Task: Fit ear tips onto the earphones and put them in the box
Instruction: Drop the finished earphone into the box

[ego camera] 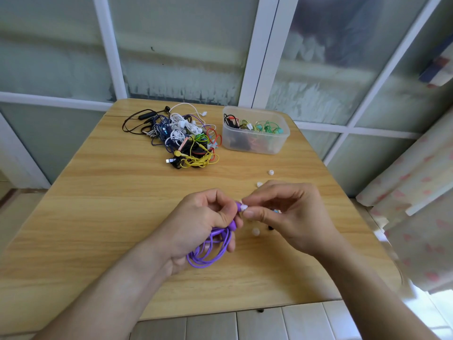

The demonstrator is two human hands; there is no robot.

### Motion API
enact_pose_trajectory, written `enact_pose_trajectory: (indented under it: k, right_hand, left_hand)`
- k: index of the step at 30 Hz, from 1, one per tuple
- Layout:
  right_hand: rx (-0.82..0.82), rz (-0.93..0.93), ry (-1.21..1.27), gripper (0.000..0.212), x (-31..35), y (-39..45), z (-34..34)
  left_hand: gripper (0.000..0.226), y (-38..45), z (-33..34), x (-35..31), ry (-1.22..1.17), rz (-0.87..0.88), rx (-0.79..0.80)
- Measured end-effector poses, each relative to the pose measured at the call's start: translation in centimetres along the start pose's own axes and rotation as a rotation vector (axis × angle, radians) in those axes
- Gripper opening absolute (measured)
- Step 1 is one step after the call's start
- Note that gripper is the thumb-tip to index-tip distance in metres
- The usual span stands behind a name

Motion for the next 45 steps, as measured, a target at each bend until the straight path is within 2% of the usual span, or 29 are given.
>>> enact_pose_trajectory:
  k: [3,6,13,28,35,37,40,45]
  right_hand:
    - [-0.104,-0.031,-0.095,0.016,0.1,0.0,0.6]
    - [-0.143,-0.069,-0.091,0.011,0.2,0.1,1.1]
    - [-0.054,0.046,0.05,0.014,0.5,0.1,1.1]
    - [0.02,0.153,0.198,0.01,0.2,-0.1,0.7]
    - [0.044,0.244,0.466,0.011,-0.6,-0.1,1.4]
    - [0.054,0.244,0.511,0.019,-0.6,0.0,1.5]
    - [0.056,0.247,0.56,0.029,-0.7,0.2,1.7]
    - [0.051,0.259,0.565,0.026,-0.7,0.2,1.7]
  left_hand:
    - [0.013,0.0,0.3,-0.2,-0.071,0.0,-0.061]
    - [0.013,0.1,0.4,-0.3,-0.078,0.033,-0.108]
    - [0.019,0.0,0.1,-0.3,-0.021,0.06,-0.136]
    - [0.019,-0.1,-0.1,-0.5,0.121,0.058,-0.024]
    - [0.02,-0.2,-0.1,-0.5,0.052,0.054,-0.019]
    - [0.017,-0.3,0.0,-0.6,-0.002,0.047,-0.023]
    - [0.015,-0.4,0.0,-0.7,-0.035,0.042,-0.032]
    - [0.017,-0.4,-0.2,-0.7,0.011,0.062,-0.044]
Point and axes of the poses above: each hand's wrist, its own y-axis towards the middle knuckle, its own z-axis out of the palm, x = y × z, the point moved 1 cm from there along y, towards the middle knuckle, and after that the axes turned 3 degrees about x, right-handed, at the moved point
